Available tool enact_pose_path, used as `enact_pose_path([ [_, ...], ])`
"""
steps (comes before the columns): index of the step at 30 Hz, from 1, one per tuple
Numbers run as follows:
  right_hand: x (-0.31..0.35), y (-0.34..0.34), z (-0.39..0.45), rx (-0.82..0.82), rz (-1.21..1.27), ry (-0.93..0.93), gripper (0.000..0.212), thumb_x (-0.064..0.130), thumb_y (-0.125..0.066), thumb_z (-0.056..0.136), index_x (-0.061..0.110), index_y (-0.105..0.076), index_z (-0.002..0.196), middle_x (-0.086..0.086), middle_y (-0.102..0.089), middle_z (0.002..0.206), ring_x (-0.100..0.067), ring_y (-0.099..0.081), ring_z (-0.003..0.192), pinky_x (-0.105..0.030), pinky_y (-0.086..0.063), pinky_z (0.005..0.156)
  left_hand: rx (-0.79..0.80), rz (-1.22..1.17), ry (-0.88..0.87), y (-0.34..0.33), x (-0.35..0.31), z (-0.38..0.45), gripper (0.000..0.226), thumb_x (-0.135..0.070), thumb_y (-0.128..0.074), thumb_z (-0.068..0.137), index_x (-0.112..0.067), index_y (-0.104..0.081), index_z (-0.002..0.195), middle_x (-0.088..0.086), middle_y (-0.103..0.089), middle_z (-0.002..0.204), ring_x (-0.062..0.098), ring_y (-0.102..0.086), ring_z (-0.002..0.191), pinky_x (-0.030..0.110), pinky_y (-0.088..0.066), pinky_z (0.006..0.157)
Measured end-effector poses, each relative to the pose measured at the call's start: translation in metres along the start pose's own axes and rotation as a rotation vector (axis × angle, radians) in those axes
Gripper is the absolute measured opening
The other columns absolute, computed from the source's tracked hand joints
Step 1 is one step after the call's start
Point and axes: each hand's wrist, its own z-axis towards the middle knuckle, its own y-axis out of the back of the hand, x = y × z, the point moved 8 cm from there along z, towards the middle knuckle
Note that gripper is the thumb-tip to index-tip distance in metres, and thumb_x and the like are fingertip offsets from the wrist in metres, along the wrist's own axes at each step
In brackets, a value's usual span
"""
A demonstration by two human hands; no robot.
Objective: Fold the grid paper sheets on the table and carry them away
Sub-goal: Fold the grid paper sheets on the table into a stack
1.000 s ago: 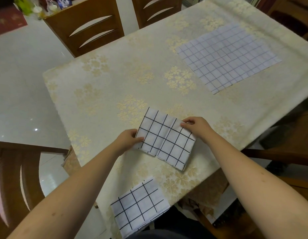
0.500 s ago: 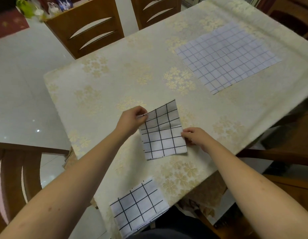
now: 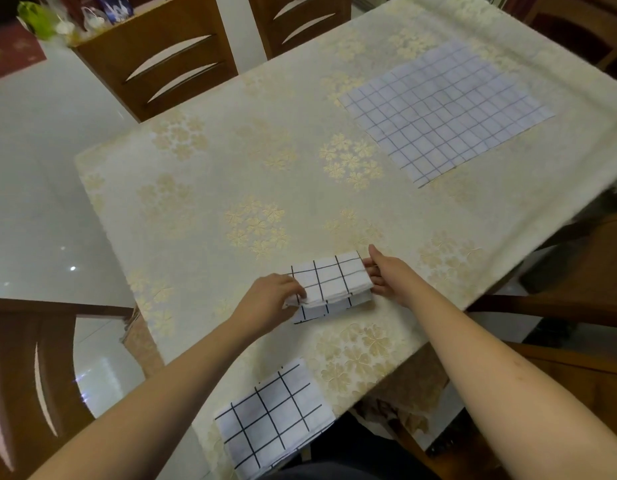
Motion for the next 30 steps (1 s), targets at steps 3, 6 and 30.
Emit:
enact_pose_path([
  [3,0.002,0.002,0.005,-0.014,-0.132,0.056,0.043,0.045,-0.059,0.092,0.006,-0.068,0.109,-0.004,-0.074,0.093,-0.015,-0.071,0.076,-0.030,-0.059,0.072,0.091,0.022,0.002,-0.021,0.003,-0.007,0.030,-0.033,-0.073,0.081,-0.026,-0.070,0.110,-0.008,-0.066,0.117,0.015,-0.060,0.107,0.033,-0.049,0.089],
  [6,0.004,0.003,0.010,-0.035,-0.285,0.137,0.035,0.034,-0.068,0.088,0.011,-0.068,0.114,-0.003,-0.072,0.105,-0.019,-0.069,0.093,-0.038,-0.054,0.091,0.096,-0.019,0.052,-0.028,0.009,-0.008,0.029,-0.035,-0.068,0.085,-0.025,-0.069,0.112,-0.006,-0.065,0.119,0.016,-0.059,0.110,0.032,-0.048,0.091],
  [30,0.014,-0.003,-0.024,-0.007,-0.130,0.360,0.018,0.018,-0.065,0.092,0.012,-0.064,0.109,-0.004,-0.075,0.093,-0.021,-0.072,0.086,-0.032,-0.057,0.075,0.005,-0.814,0.555,0.011,0.054,0.013,0.015,-0.026,-0.073,0.085,-0.014,-0.070,0.094,0.004,-0.071,0.090,0.019,-0.067,0.082,0.031,-0.055,0.071],
])
